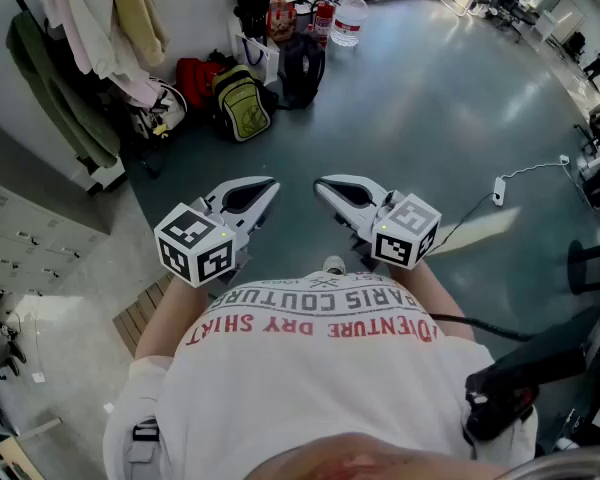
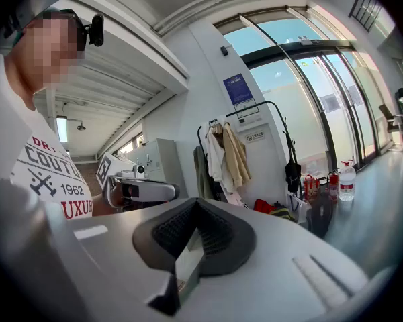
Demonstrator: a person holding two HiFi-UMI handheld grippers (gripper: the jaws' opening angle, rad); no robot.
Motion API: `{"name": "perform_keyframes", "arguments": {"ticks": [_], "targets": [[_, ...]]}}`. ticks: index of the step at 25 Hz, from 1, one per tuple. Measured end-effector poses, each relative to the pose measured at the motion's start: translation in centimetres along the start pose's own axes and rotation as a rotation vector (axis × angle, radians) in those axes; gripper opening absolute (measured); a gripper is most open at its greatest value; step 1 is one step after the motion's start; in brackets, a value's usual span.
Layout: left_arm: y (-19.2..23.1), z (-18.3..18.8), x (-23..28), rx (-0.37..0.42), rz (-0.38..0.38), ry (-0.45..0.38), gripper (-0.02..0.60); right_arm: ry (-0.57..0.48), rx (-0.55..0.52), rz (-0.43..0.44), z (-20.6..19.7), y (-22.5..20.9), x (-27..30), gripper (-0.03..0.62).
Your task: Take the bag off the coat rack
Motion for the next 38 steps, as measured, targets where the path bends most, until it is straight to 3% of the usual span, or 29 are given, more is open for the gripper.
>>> {"name": "perform_keyframes", "arguments": {"ticks": [31,38], "targets": [[2.4,-0.1,-0.6,-0.042,0.011,-0.026,0.003,0.009,0.066,-0.002,-0.1,-0.8,1.9,0.002],[4.8,0.2,1.5,-0.051,0.003,-0.027,0.003,0.015,0.077,0.001,0.2,-4.1,3.6,0.003]]}}
Point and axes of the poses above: the fingertips, and each gripper's own axes: x forward along the fingers, y to its left, z out of its top, the point moved 5 cm from there along -x, backward along the fingers, and after that the axes turned 5 degrees about -z, right-handed, at the moved point
